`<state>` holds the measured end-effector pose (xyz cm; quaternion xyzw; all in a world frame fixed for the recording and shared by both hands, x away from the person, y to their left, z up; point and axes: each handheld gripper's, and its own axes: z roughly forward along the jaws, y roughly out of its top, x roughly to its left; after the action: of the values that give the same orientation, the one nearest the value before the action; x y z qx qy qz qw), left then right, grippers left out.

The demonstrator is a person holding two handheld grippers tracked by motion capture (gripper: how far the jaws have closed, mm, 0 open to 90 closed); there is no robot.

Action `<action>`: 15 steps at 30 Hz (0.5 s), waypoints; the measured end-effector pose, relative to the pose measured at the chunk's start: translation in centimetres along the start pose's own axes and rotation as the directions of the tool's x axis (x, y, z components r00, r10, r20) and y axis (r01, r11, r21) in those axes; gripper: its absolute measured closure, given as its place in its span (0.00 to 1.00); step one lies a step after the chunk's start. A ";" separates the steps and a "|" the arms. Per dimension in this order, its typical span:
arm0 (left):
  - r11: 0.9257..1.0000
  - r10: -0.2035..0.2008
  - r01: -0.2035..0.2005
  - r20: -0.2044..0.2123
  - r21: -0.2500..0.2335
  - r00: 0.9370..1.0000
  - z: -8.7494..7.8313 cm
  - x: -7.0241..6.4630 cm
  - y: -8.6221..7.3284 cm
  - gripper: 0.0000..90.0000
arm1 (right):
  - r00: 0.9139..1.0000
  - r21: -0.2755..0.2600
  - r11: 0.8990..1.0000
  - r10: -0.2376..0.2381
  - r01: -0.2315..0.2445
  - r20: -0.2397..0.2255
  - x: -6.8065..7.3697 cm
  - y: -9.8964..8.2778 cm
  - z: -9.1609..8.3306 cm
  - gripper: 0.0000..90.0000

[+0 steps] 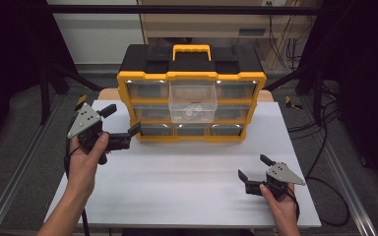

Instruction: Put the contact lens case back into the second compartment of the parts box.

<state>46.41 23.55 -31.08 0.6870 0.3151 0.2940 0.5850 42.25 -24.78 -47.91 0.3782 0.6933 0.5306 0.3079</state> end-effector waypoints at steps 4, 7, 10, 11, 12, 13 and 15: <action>1.000 -0.011 0.011 -0.002 0.007 1.000 -0.6 0.3 -1.8 0.02 | 1.000 0.000 1.000 -0.003 0.003 0.001 0.0 0.0 0.0 0.03; 1.000 -0.019 0.019 -0.003 0.009 1.000 -1.0 0.4 -3.2 0.02 | 1.000 0.001 1.000 -0.005 0.005 -0.001 0.0 0.0 0.0 0.03; 0.999 -0.006 0.006 -0.004 0.034 1.000 -1.2 0.6 -4.4 0.02 | 1.000 0.002 1.000 -0.001 0.001 -0.001 0.1 0.0 0.1 0.03; 0.999 -0.001 0.002 -0.005 0.038 1.000 -1.3 0.7 -4.8 0.02 | 1.000 0.004 1.000 -0.002 0.002 -0.001 0.1 0.0 0.1 0.03; 0.999 0.000 0.000 -0.006 0.041 1.000 -1.4 0.7 -5.1 0.02 | 1.000 0.004 1.000 -0.002 0.002 -0.001 0.1 0.0 0.1 0.03; 0.999 -0.002 0.002 -0.006 0.043 1.000 -1.5 0.7 -5.5 0.02 | 1.000 0.003 1.000 -0.002 0.002 -0.001 0.1 0.0 0.1 0.03; 0.999 -0.007 0.007 -0.007 0.049 1.000 -1.8 0.9 -6.2 0.02 | 1.000 0.003 1.000 -0.002 0.002 -0.001 0.1 0.0 0.1 0.03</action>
<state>45.06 26.05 -36.96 0.6991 0.3267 0.2865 0.5679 42.28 -24.69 -47.98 0.3779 0.6944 0.5295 0.3077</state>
